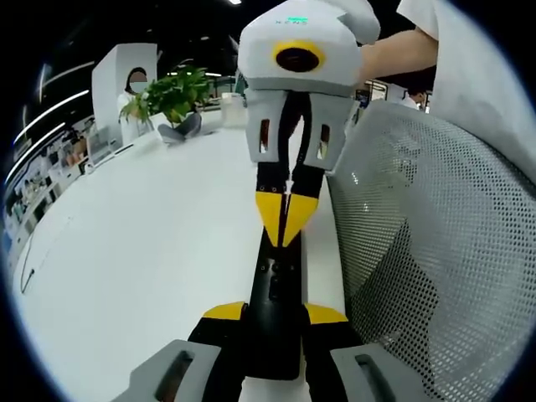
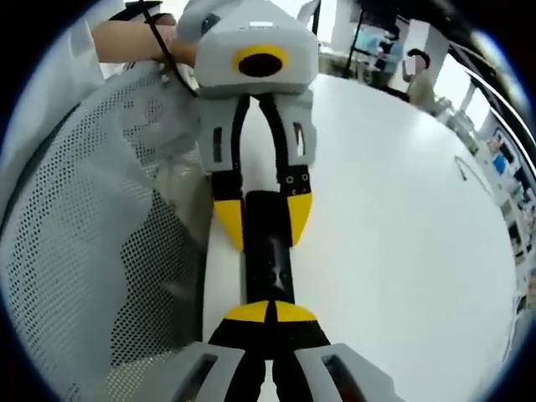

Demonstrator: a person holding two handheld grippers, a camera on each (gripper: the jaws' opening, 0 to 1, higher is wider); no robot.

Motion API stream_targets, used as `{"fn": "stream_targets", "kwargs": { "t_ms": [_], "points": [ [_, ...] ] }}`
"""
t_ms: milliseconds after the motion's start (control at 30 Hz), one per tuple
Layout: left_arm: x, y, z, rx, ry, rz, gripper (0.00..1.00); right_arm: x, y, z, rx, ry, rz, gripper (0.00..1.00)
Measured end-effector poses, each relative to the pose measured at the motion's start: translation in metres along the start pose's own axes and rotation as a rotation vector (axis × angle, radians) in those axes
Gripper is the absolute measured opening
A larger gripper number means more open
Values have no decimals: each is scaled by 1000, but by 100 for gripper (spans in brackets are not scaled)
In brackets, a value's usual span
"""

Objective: Press the specified remote control buttons in sequence, fully releasing each button before pressing the next.

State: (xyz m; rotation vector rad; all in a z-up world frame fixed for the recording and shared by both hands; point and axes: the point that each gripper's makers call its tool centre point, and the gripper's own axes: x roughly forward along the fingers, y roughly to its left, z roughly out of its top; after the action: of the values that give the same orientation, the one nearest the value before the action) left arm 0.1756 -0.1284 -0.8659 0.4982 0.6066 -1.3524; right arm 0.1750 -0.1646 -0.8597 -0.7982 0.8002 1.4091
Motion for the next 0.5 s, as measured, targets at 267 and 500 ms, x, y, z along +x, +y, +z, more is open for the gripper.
{"fn": "stream_targets", "kwargs": {
  "t_ms": [267,500],
  "points": [
    [0,0,0,-8,-4,3,25,-3,1,-3,33,4,6,0],
    [0,0,0,-6,-3,3,25,-7,0,-8,37,22,5,0]
  ]
}}
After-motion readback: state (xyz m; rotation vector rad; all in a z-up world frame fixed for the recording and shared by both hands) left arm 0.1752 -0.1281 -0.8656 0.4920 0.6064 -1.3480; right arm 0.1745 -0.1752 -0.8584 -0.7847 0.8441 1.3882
